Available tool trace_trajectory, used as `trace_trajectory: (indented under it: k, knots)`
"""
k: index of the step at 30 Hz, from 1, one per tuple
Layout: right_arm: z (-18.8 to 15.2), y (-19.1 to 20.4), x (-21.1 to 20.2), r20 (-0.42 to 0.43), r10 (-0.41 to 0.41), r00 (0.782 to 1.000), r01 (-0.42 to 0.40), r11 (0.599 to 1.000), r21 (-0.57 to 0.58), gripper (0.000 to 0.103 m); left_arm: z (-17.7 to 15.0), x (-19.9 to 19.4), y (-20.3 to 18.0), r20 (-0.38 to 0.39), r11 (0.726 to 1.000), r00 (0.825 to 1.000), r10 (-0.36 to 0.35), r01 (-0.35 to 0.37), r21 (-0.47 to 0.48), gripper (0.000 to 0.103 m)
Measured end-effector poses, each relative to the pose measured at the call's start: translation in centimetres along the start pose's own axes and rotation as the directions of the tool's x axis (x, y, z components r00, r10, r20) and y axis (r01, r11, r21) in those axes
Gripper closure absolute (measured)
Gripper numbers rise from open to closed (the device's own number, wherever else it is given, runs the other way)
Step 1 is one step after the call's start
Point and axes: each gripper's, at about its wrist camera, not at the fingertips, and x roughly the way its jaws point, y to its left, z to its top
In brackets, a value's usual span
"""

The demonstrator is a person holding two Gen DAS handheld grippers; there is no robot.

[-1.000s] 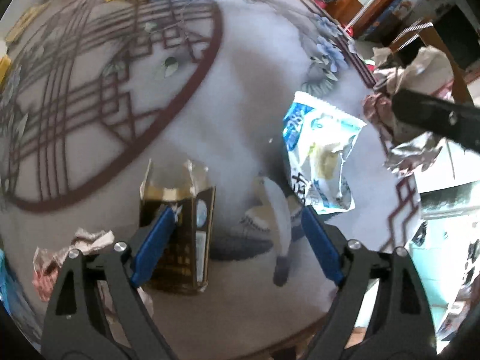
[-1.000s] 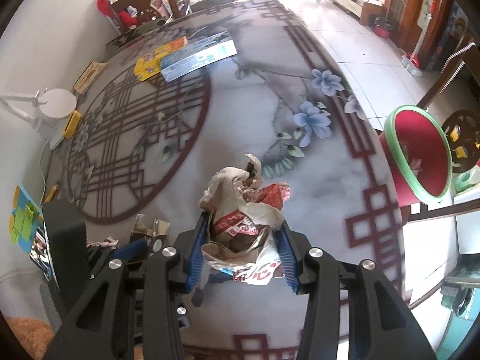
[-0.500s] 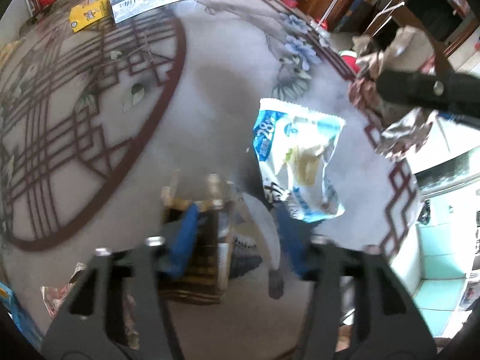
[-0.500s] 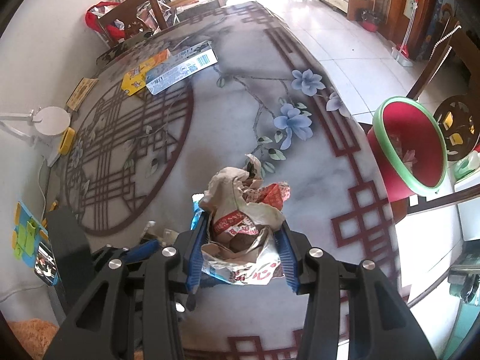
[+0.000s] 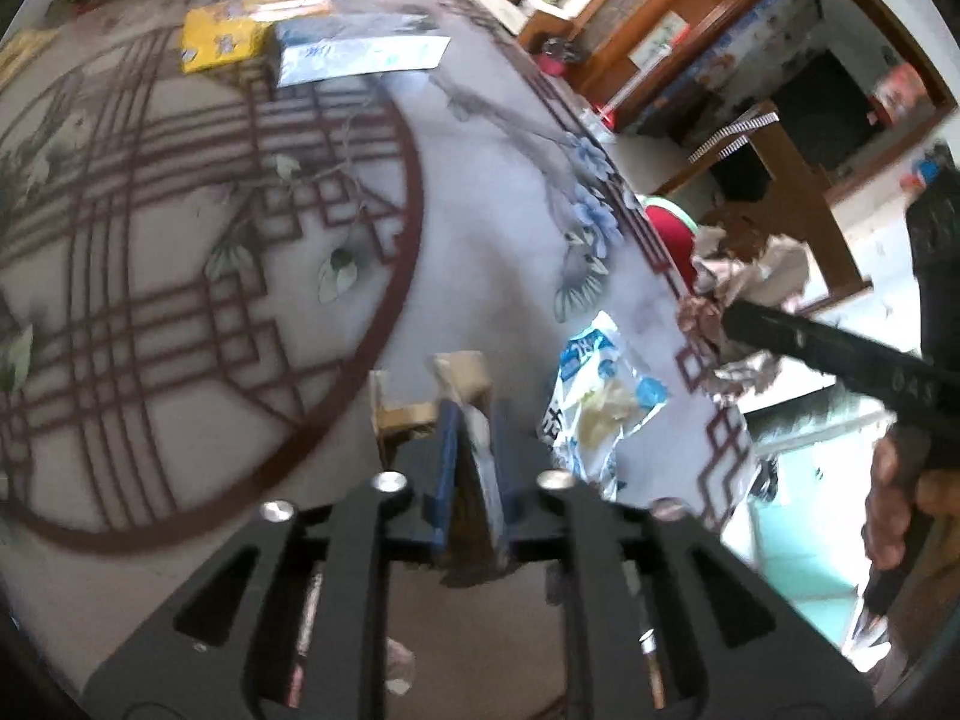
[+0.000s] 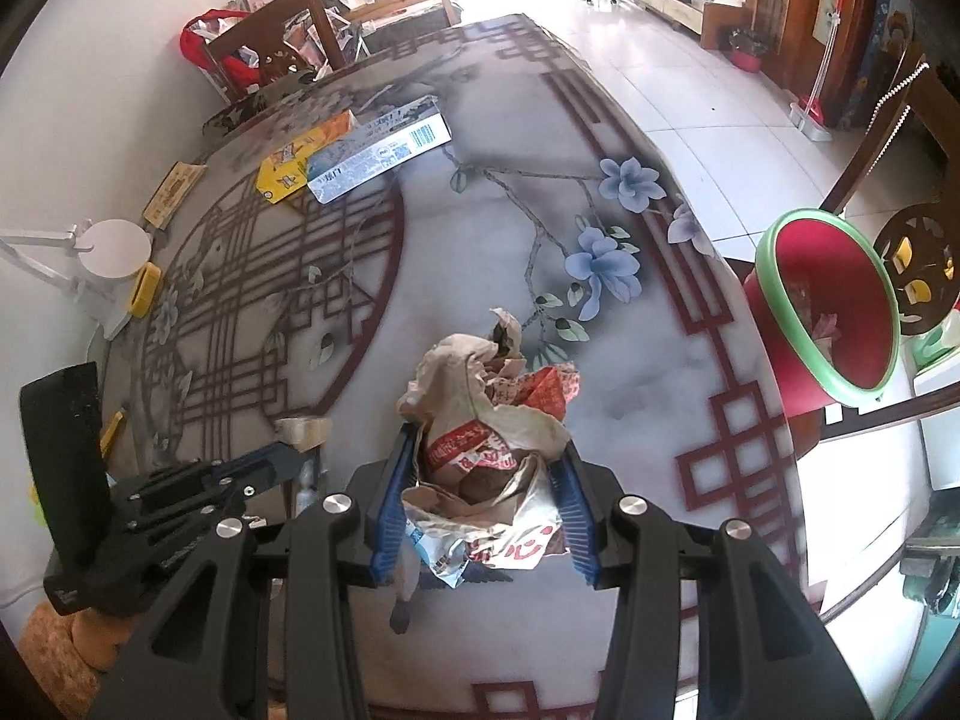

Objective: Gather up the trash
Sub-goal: 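Lift the brown box with the left tool while the right tool carries the wrappers toward the bucket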

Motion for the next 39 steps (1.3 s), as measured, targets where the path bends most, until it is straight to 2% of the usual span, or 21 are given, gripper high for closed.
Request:
trace_trajectory:
  k: [1,2,4,6,10,13,15,16,17,18,19,20,22,26,33,39]
  knots:
    - [0.0,-0.1,0.0,0.002,0.0,1.0,0.0,1.0,0.004,0.059,-0.1,0.0,-0.4,-0.005,0.999,1.0,0.009,-0.009,0.031,0.056]
    - [-0.1,-0.2,-0.1,0.005,0.001,1.0,-0.001,1.0,0.01,0.059,-0.3,-0.1,-0.5,-0.01,0.999,1.0,0.014,-0.014,0.041,0.046]
    - [-0.1,-0.5,-0.2,0.008,0.001,1.0,-0.001,1.0,0.021,0.059,-1.0,0.5,-0.8,-0.042,0.999,0.999,-0.005,0.007,0.04,0.045]
    - [-0.3,-0.8,-0.3,0.011,0.001,1.0,-0.002,0.999,0.036,0.059,-1.3,1.2,-0.7,-0.05,1.0,0.999,0.01,-0.009,0.011,0.043]
    - [-0.6,-1.3,-0.4,0.01,0.004,1.0,-0.005,0.999,0.052,0.059,-1.4,3.3,0.1,-0.096,0.996,0.995,0.008,-0.016,-0.083,0.041]
    - [-0.9,-1.5,-0.3,0.005,0.015,1.0,-0.015,0.998,0.065,0.059,-1.6,4.8,-0.2,-0.131,0.997,0.99,0.042,-0.049,-0.052,0.038]
    - [-1.1,-1.6,-0.4,0.006,0.016,1.0,-0.016,0.998,0.067,0.059,-1.5,5.0,-0.8,-0.125,0.998,0.99,0.057,-0.06,-0.02,0.038]
    - [-1.1,-1.6,-0.4,0.007,0.017,1.0,-0.017,0.998,0.068,0.059,-1.5,5.1,-1.0,-0.124,0.997,0.99,0.07,-0.072,-0.008,0.044]
    - [-1.1,-1.7,-0.4,0.011,0.018,1.0,-0.019,0.997,0.073,0.059,-1.5,5.1,-1.1,-0.12,0.998,0.99,0.068,-0.069,-0.001,0.066]
    - [-1.2,-1.8,-0.5,0.016,0.019,1.0,-0.02,0.997,0.077,0.059,-1.5,5.1,-1.2,-0.125,0.998,0.991,0.057,-0.058,-0.005,0.066]
    - [-1.2,-1.9,-0.7,0.019,0.019,1.0,-0.02,0.997,0.08,0.059,-1.5,5.1,-1.1,-0.123,0.998,0.991,0.057,-0.059,-0.008,0.086]
    - [-1.2,-2.1,-0.9,0.027,0.018,0.999,-0.021,0.996,0.086,0.059,-1.4,5.0,-1.1,-0.127,0.998,0.99,0.06,-0.061,-0.009,0.092]
    - [-1.2,-2.5,-1.2,0.038,0.017,0.999,-0.021,0.995,0.096,0.059,-1.1,4.5,-1.0,-0.105,0.998,0.992,0.066,-0.068,-0.016,0.092]
    - [-1.0,-3.1,-1.7,0.063,0.01,0.998,-0.017,0.994,0.109,0.059,0.6,1.8,-1.7,0.0,0.996,0.996,0.087,-0.087,-0.017,0.093]
    - [-0.2,-3.3,-2.6,0.106,0.007,0.994,-0.018,0.995,0.096,0.059,4.7,-2.8,-4.2,0.177,0.997,0.982,0.071,-0.07,-0.015,0.093]
    - [0.4,-3.7,-3.6,0.133,0.004,0.991,-0.016,0.996,0.084,0.059,6.7,-4.6,-5.1,0.234,1.0,0.972,0.024,-0.02,-0.017,0.093]
